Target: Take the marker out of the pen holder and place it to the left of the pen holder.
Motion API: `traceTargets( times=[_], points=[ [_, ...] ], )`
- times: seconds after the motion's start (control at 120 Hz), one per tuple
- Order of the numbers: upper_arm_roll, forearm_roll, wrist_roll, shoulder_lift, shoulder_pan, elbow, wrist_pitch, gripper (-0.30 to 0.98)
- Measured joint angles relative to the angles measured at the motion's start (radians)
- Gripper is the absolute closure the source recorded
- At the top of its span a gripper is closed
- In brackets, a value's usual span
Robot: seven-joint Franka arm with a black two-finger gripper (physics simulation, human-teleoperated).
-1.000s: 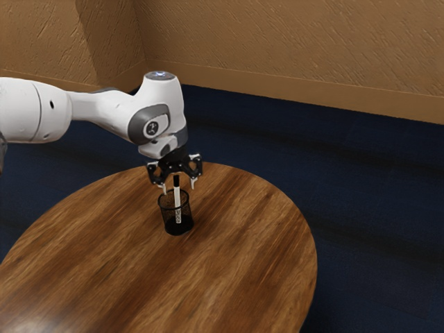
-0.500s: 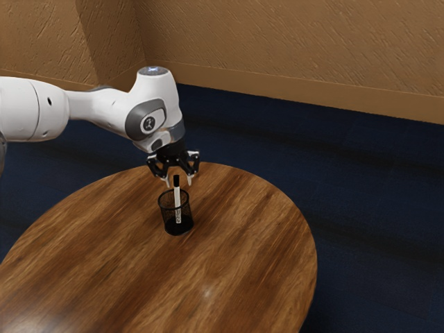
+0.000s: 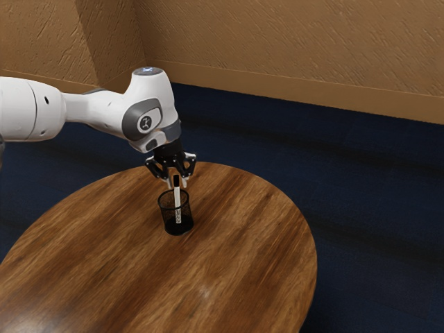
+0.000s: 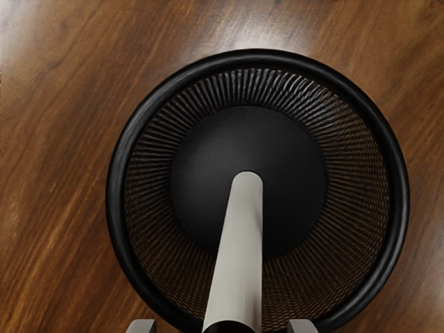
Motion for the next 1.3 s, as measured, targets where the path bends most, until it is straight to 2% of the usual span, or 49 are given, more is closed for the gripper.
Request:
traceTargets(
  times=[0.433,0.75,0.817,0.9,1.033,1.175,1.233,1.3],
  points=[
    [0.000,-0.017,0.035,-0.009,0.000,0.001,0.003,0.72],
    [0.000,-0.032,0.046,-0.174,0.024,-0.009,-0.038,0.76],
    [0.015,-0.057,0.048,-0.206,0.055,-0.009,-0.052,0.77],
    [0.084,-0.144,0.054,-0.219,0.109,-0.003,-0.064,0.77],
    [0.140,-0.424,0.096,-0.141,0.263,0.001,-0.077,0.76],
    [0.147,-0.729,0.157,-0.058,0.317,0.001,-0.116,0.76],
    [0.147,-0.809,0.177,-0.024,0.327,0.001,-0.135,0.76],
    [0.166,-0.864,0.198,0.025,0.331,0.001,-0.151,0.77]
  ],
)
